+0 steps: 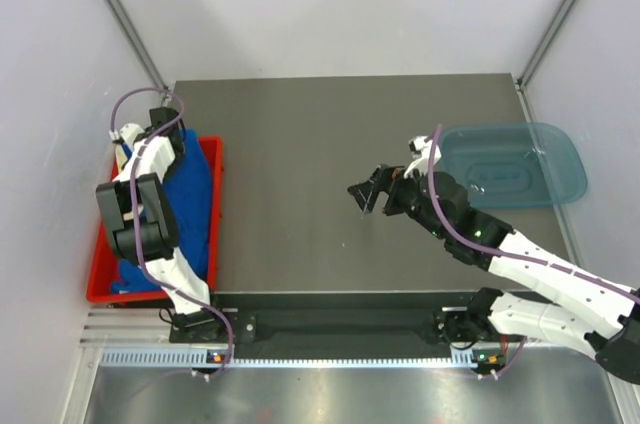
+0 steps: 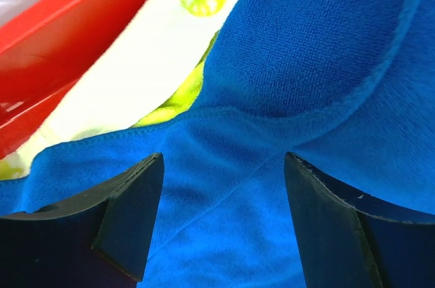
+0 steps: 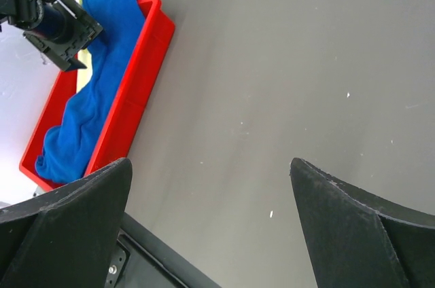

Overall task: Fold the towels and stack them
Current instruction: Grab crumpled towel

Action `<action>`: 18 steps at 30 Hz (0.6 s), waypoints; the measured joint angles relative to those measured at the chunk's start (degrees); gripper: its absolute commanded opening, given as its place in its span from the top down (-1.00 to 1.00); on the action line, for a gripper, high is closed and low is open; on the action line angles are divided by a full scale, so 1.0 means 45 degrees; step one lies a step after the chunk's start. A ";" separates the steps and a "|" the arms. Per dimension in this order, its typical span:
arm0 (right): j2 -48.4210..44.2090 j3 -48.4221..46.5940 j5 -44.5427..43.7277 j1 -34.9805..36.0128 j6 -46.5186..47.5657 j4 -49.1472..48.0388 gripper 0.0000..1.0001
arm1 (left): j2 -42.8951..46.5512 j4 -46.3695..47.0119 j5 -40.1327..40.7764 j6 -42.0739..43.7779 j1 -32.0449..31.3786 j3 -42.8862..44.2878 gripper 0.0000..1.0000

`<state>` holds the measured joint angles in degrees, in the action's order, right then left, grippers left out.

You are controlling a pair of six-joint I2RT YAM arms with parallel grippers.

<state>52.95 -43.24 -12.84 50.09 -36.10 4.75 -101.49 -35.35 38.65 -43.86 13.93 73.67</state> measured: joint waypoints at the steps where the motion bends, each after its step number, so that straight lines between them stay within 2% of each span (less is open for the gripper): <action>1: 0.0000 -0.0010 0.0005 0.0000 -0.0005 0.0053 -1.00 | -0.0136 0.0010 -0.0005 0.0005 0.0019 0.0034 -0.48; 5: 0.0000 -0.0092 0.0063 0.0000 -0.0015 0.0306 -0.99 | -0.0525 0.0112 -0.0092 0.0005 0.0112 0.0044 -0.26; 6: 0.0000 -0.0160 0.0073 0.0000 -0.0019 0.0345 -0.99 | -0.0559 0.0146 -0.0131 0.0005 0.0136 0.0044 -0.06; 8: 0.0000 -0.0287 0.0126 0.0000 -0.0029 0.0355 -1.00 | -0.0559 0.0253 -0.0219 -0.0010 0.0199 0.0044 0.11; 9: 0.0000 -0.0340 0.0136 0.0000 -0.0029 0.0389 -0.99 | -0.0559 0.0301 -0.0287 0.0005 0.0228 0.0044 0.35; 12: 0.0000 -0.0413 0.0175 0.0000 -0.0029 0.0384 -0.99 | -0.0554 0.0374 -0.0423 0.0053 0.0272 0.0044 0.72; 13: -0.0005 -0.0418 0.0185 0.0000 -0.0029 0.0389 -1.00 | -0.0554 0.0393 -0.0491 0.0073 0.0282 0.0044 1.00; 18: -0.0015 -0.0418 0.0214 0.0000 -0.0034 0.0432 -0.99 | -0.0325 0.0369 -0.0962 0.0155 0.0301 0.0044 1.00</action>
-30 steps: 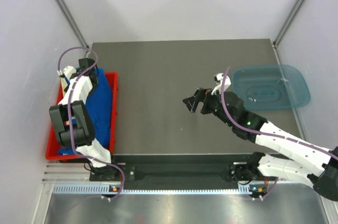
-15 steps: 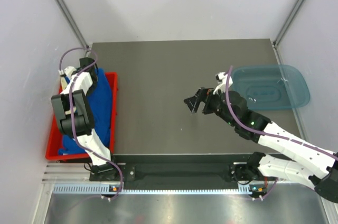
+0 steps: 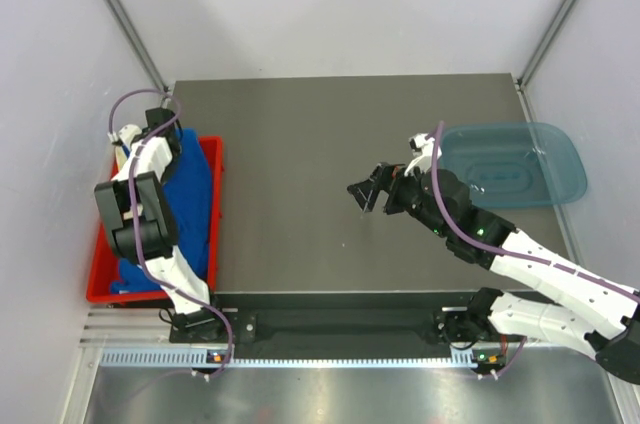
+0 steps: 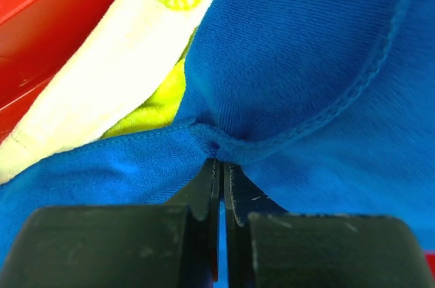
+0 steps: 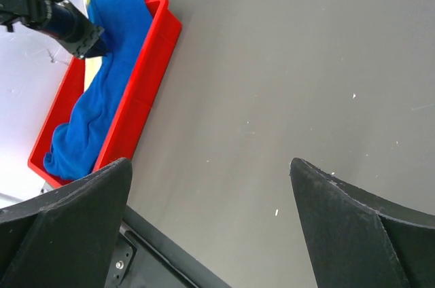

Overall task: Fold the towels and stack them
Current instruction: Grab crumpled towel

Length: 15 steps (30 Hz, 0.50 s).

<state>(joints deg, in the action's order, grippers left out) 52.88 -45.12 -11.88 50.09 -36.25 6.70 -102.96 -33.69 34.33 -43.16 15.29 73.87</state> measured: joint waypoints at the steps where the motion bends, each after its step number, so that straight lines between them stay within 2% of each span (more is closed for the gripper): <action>1: 0.0000 0.0000 0.0000 0.0000 0.0000 0.0010 -0.99 | 0.0160 -0.0034 -0.0151 0.0000 0.0005 0.0000 1.00; 10: -0.0068 0.0000 -0.0073 0.0000 0.0005 0.0044 -0.99 | 0.3016 -0.0233 -0.1365 0.0015 -0.0029 -0.0112 1.00; 15: -0.0063 0.0000 -0.0165 0.0000 0.0010 0.0039 -0.99 | 0.4915 -0.0233 -0.1729 0.0053 -0.0690 -0.0869 1.00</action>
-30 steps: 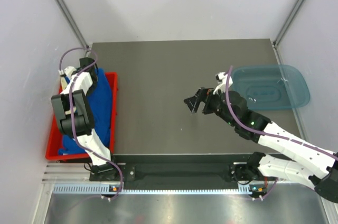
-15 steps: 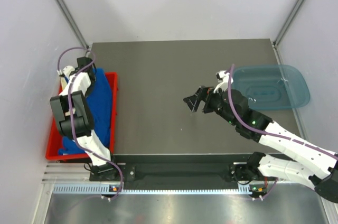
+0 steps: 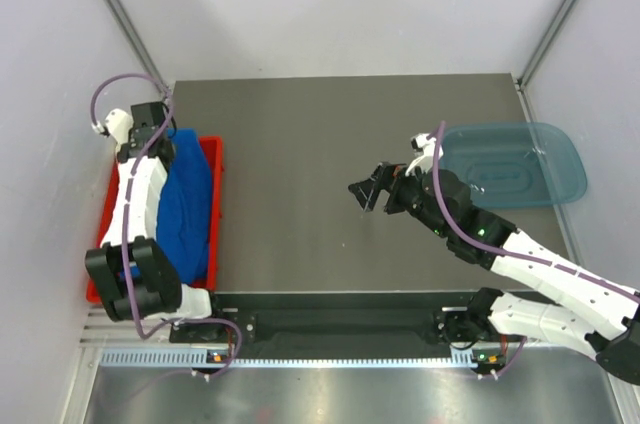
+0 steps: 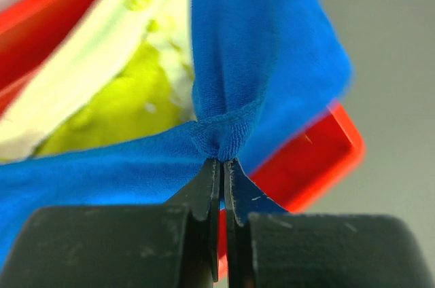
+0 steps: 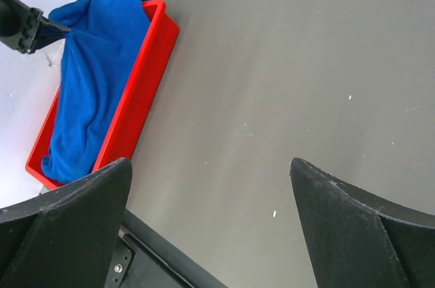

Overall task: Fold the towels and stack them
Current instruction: Grab crumpled towel

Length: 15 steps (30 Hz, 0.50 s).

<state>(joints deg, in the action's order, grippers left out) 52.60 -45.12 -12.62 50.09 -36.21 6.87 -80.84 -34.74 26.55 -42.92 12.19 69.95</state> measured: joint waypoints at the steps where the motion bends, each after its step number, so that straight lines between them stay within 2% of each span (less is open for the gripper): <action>1: 0.0000 0.0000 -0.0029 0.0000 0.0000 0.0005 -0.99 | 0.0204 -0.0024 -0.0039 0.0005 -0.0228 -0.0078 1.00; 8: -0.0034 0.0000 -0.0364 0.0000 0.0005 0.0058 -0.99 | 0.1758 -0.0034 0.0277 0.0185 -0.3570 -0.0573 1.00; 15: -0.0884 0.0005 -0.1724 0.0000 0.0029 0.0675 -1.00 | 0.2652 -0.0019 0.0738 0.0233 -0.7393 -0.0544 1.00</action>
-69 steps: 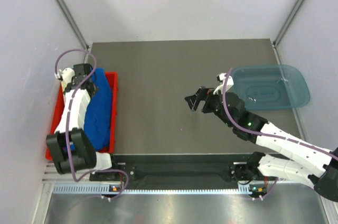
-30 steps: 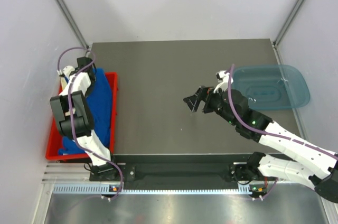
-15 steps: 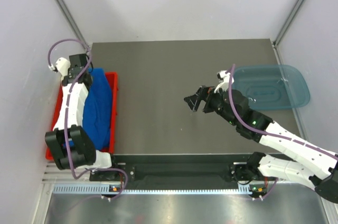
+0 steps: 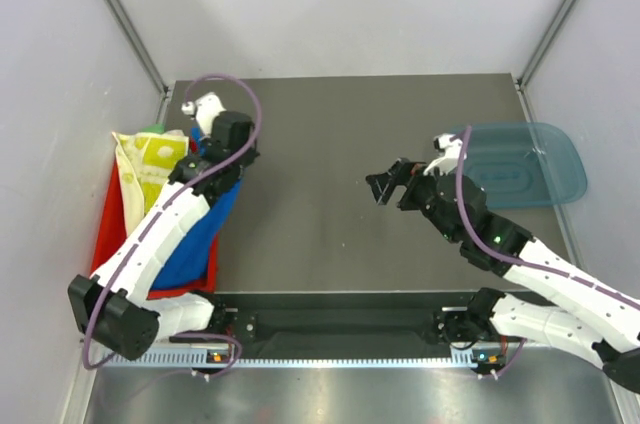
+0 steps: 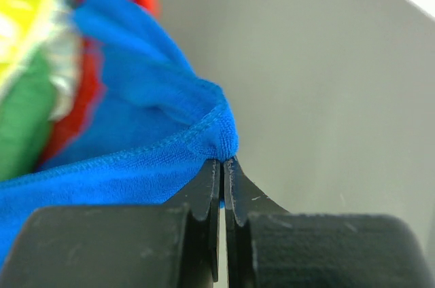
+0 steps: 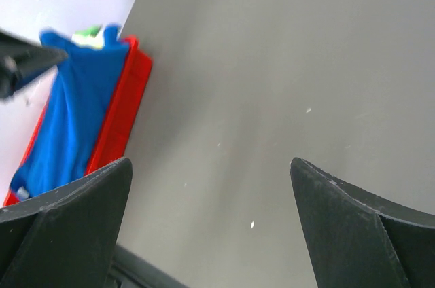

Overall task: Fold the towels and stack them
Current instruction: Grab crumpled towel, then move the towel to the center of the board

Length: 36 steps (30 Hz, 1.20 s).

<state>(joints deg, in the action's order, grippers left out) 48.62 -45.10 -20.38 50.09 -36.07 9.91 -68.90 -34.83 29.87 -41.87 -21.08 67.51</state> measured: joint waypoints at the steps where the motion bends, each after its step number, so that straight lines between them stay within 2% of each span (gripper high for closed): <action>1: -0.0175 0.0000 -0.0267 -0.0005 0.0000 0.0073 -1.00 | -0.0044 -0.0005 0.0049 0.0005 -0.0481 0.0039 1.00; 5: -0.0821 0.0005 -0.1384 -0.0010 -0.0010 0.0471 -1.00 | -0.0772 -0.0019 0.0345 0.0175 -0.2628 0.0767 1.00; 9: -0.1229 0.0005 -0.2341 -0.0073 -0.0039 0.0991 -0.99 | -0.2288 0.0121 0.0539 0.0588 -0.4648 0.2317 1.00; 13: -0.1530 0.0005 -0.3269 -0.0219 -0.0131 0.1632 -1.00 | -0.3623 0.0583 0.0505 0.0962 -0.6183 0.3395 1.00; 19: -0.2244 0.0024 -0.4430 -0.0374 -0.0393 0.2565 -1.00 | -0.4541 0.1564 -0.0267 0.1146 -0.7635 0.3337 1.00; 24: -0.2895 0.0131 -0.5202 -0.0452 -0.0476 0.2793 -1.00 | -0.4522 0.2778 -0.0627 0.0782 -0.8349 0.1880 1.00; 29: -0.2501 0.0223 -0.5445 -0.0563 -0.0471 0.2764 -1.00 | -0.3279 0.3978 -0.1214 -0.0452 -0.8786 -0.2239 1.00; 33: -0.1200 0.0704 -0.5333 -0.0602 -0.0461 0.2628 -0.99 | -0.1914 0.4517 -0.1802 -0.1258 -0.9131 -0.5221 1.00; 36: -0.0141 0.0991 -0.5061 -0.0680 -0.0457 0.2506 -1.00 | -0.1273 0.5119 -0.2297 -0.1394 -1.0069 -0.6261 1.00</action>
<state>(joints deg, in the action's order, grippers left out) 47.99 -40.64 -43.16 47.03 -38.13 21.19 -74.63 -11.79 19.53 -48.14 -66.39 39.33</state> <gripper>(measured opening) 0.996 0.025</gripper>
